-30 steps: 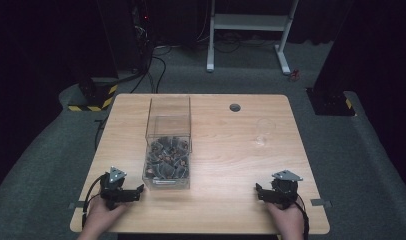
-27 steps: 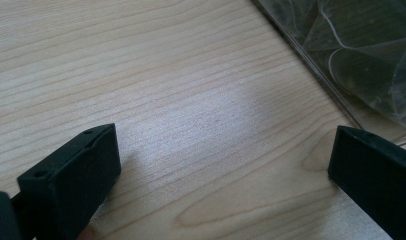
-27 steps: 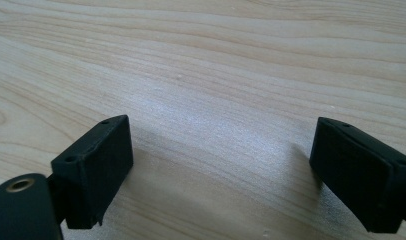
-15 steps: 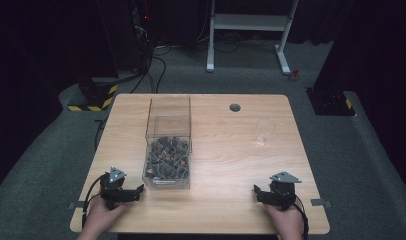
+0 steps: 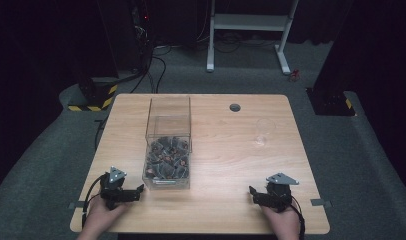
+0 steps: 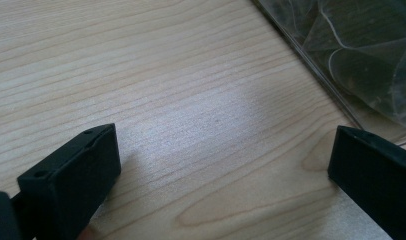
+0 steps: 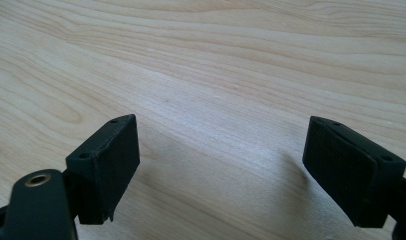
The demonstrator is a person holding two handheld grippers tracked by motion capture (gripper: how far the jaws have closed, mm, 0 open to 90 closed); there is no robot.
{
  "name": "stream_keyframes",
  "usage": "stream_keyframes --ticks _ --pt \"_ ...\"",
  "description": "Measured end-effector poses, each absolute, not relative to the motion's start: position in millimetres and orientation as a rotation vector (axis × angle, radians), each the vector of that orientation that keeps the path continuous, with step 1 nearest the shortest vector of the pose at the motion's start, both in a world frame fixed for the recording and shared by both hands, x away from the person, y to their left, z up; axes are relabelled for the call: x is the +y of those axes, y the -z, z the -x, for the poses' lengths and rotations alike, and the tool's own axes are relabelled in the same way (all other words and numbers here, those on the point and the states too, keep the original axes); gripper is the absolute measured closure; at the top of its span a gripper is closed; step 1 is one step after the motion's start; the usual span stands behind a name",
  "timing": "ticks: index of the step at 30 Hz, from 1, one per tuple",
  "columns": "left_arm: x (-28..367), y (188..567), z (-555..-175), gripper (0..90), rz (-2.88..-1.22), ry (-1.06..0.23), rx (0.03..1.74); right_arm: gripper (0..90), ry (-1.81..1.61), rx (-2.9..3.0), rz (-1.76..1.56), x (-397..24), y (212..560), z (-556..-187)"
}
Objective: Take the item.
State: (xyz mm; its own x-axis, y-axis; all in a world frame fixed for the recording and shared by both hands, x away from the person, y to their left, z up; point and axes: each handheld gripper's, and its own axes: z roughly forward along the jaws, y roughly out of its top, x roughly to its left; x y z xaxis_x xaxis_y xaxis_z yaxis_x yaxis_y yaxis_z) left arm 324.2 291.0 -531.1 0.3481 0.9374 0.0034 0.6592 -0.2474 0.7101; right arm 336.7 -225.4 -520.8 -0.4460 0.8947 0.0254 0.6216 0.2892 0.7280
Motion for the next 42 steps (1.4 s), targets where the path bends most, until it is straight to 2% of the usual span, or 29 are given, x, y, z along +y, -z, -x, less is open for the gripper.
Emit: stream_keyframes --ticks 21,42 --pt "291 531 -324 0.6 -1.998 -0.582 1.387 18.1 -1.065 2.258 -1.257 -183 518 -322" --pt "291 531 -324 0.6 -2.004 -0.582 1.385 16.7 -1.095 2.316 -1.122 -153 509 -318"
